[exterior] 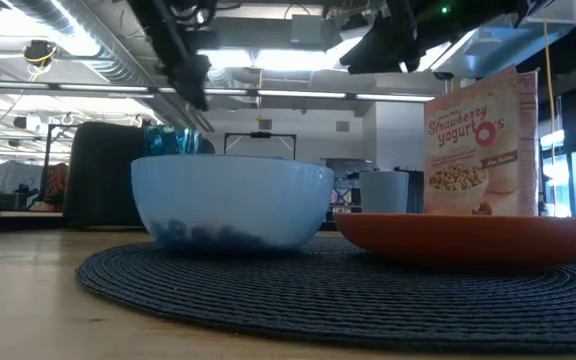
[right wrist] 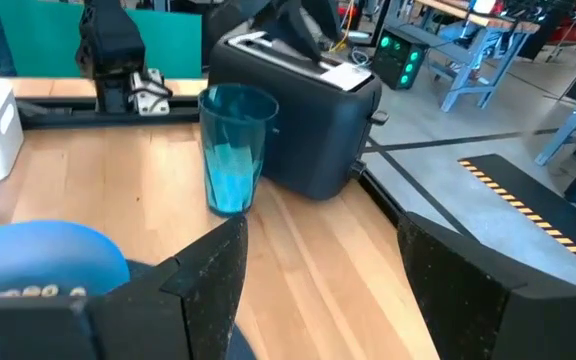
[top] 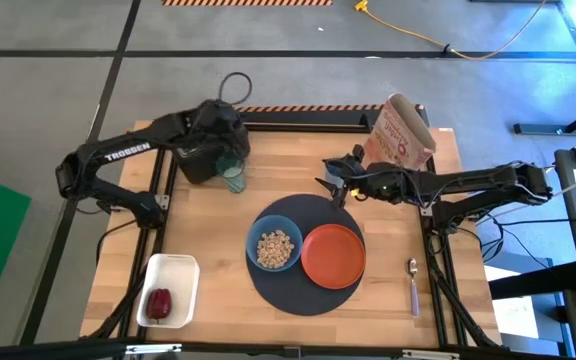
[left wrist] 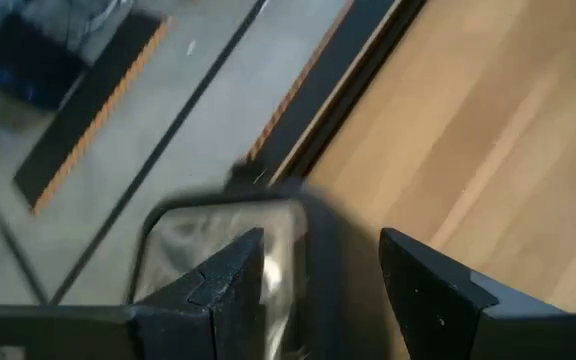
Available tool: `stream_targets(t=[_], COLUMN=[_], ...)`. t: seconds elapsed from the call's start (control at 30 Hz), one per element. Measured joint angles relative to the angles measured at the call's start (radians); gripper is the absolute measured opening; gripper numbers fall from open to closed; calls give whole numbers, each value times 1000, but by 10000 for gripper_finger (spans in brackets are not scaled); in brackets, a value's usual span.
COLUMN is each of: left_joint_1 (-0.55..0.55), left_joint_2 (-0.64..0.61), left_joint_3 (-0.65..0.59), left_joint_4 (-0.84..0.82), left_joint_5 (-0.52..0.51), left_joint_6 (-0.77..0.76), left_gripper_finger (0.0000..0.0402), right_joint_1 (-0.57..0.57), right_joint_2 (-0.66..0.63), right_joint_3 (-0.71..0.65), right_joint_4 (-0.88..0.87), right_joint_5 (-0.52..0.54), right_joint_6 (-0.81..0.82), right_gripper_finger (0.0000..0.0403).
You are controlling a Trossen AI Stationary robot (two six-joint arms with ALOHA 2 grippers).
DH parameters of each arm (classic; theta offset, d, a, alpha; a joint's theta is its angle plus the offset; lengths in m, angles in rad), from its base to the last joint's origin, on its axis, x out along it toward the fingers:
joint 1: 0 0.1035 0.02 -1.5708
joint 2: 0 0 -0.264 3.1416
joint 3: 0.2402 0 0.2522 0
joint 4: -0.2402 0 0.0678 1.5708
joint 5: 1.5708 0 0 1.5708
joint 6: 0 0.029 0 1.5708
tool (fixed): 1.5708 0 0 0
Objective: Arrange a breakfast setting
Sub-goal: Put the toasted bread from the toaster on the plate
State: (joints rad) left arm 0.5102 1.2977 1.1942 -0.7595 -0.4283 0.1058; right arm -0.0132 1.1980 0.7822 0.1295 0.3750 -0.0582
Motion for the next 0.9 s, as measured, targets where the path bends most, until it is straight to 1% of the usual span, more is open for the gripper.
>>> stream_targets(t=[0.1, 0.27, 0.43, 0.63, 0.9], left_joint_1=[60, 136, 216, 287, 339], left_joint_2=[-30, -108, -171, -178, -171], left_joint_3=[0, 0, 0, 0, -4], left_joint_4=[-85, -142, -212, -311, -309], left_joint_5=[17, 20, 24, 137, 162], left_joint_6=[-16, -37, -52, -41, 45], left_gripper_finger=[194, 192, 167, 146, 144], right_joint_1=[0, 0, 0, 0, 0], right_joint_2=[0, 0, 0, 0, 0], right_joint_3=[0, 0, 0, 0, 0], right_joint_4=[-20, -19, -19, -19, -19], right_joint_5=[-1, -1, -1, -1, -10], right_joint_6=[0, -2, -2, -2, -1], right_gripper_finger=[250, 250, 250, 250, 250])
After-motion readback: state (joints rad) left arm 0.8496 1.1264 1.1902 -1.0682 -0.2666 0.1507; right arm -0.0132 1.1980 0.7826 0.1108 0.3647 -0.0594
